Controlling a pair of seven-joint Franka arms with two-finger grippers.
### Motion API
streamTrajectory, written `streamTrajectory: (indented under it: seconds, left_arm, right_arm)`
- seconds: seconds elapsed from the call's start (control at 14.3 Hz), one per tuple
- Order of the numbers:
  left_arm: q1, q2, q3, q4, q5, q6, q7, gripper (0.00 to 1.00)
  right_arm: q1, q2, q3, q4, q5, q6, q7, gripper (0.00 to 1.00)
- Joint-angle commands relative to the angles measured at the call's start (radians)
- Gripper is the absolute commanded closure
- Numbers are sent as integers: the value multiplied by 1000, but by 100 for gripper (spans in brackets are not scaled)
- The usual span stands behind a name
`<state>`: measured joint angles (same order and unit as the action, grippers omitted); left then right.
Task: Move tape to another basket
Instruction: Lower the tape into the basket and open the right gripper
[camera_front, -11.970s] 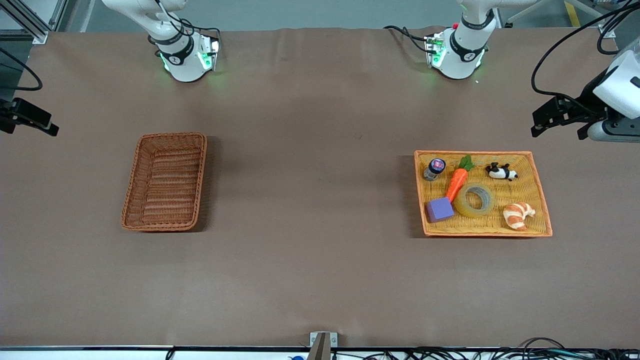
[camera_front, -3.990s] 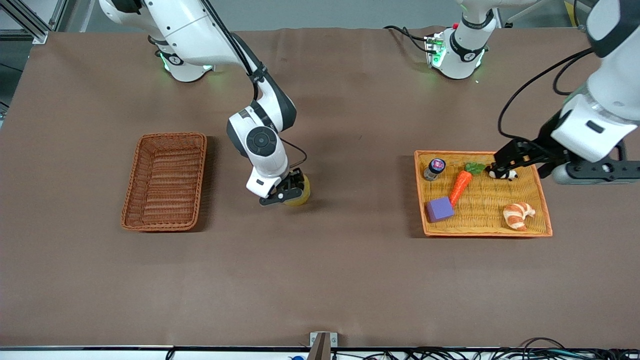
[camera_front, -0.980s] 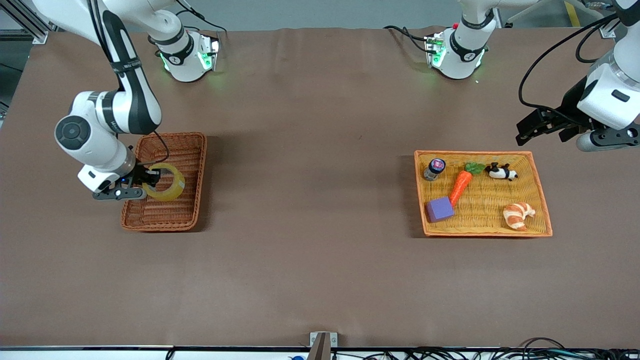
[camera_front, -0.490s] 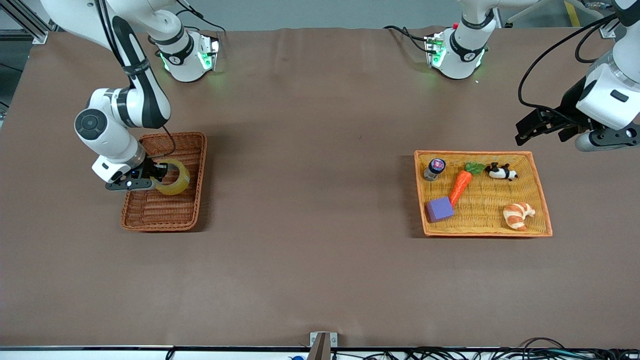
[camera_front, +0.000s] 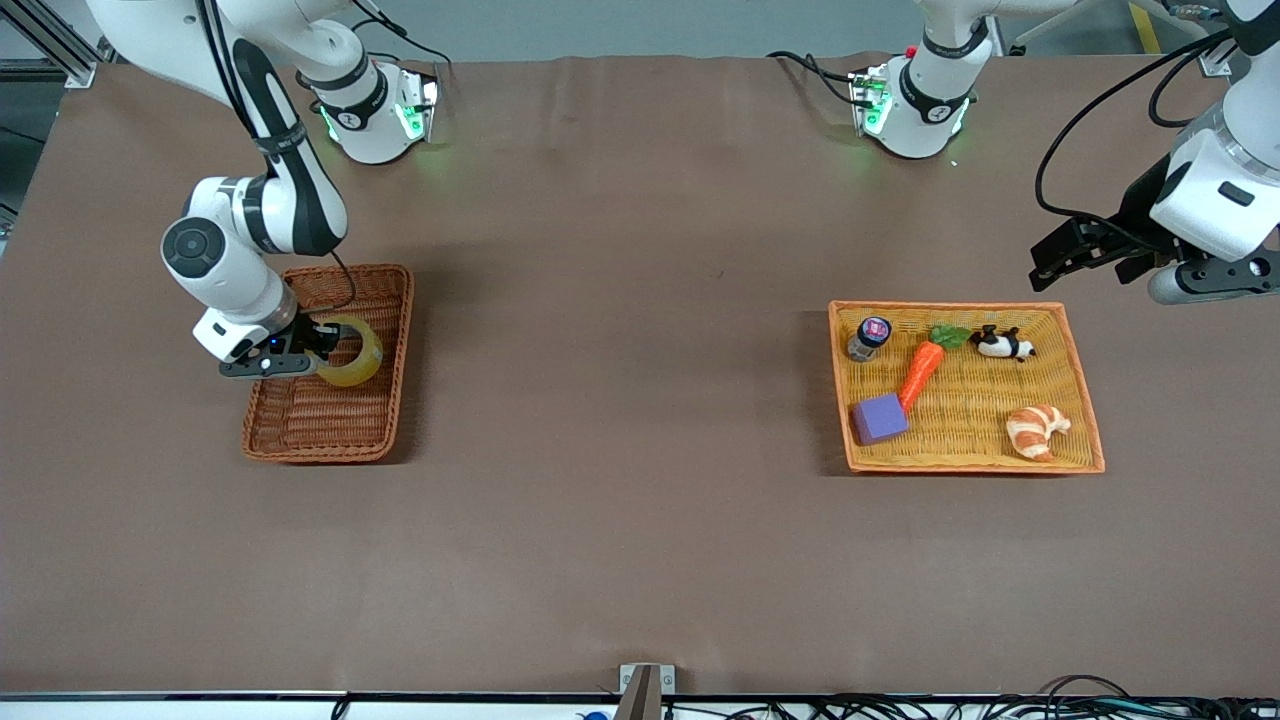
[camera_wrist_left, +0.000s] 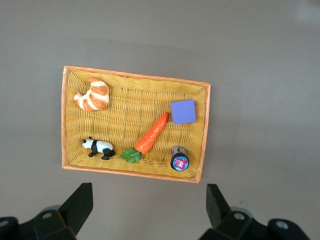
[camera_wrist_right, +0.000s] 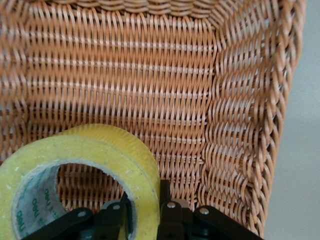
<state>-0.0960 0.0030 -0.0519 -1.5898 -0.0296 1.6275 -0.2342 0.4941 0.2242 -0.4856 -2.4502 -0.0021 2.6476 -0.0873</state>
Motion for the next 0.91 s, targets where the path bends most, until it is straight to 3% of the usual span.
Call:
streamTrajectory:
  seconds: [0.0,0.14,0.21,0.56,0.84]
  left_arm:
    - [4,-11,-2,-6,-3,-5,9,0]
    - [8,-11,0,-7,-3,-5,10,0]
    - [18,-11,-2,-3,-3,-5,10,0]
    - [21,-12,0,-2,-6,2,27,0]
    - [21,-8,3,8,-13,2,27,0]
  right_arm:
    - [-22,-8,13,-13,-16,17,-5,51]
    - [-22,-14,13,-6,-16,-1,0,4]
    - [-22,-25,13,5,-16,-20,7,0]
    - [-22,-124,-2,144,-15,-206,67,0]
    - [-20,-132,-1,440,-16,-596,105,0]
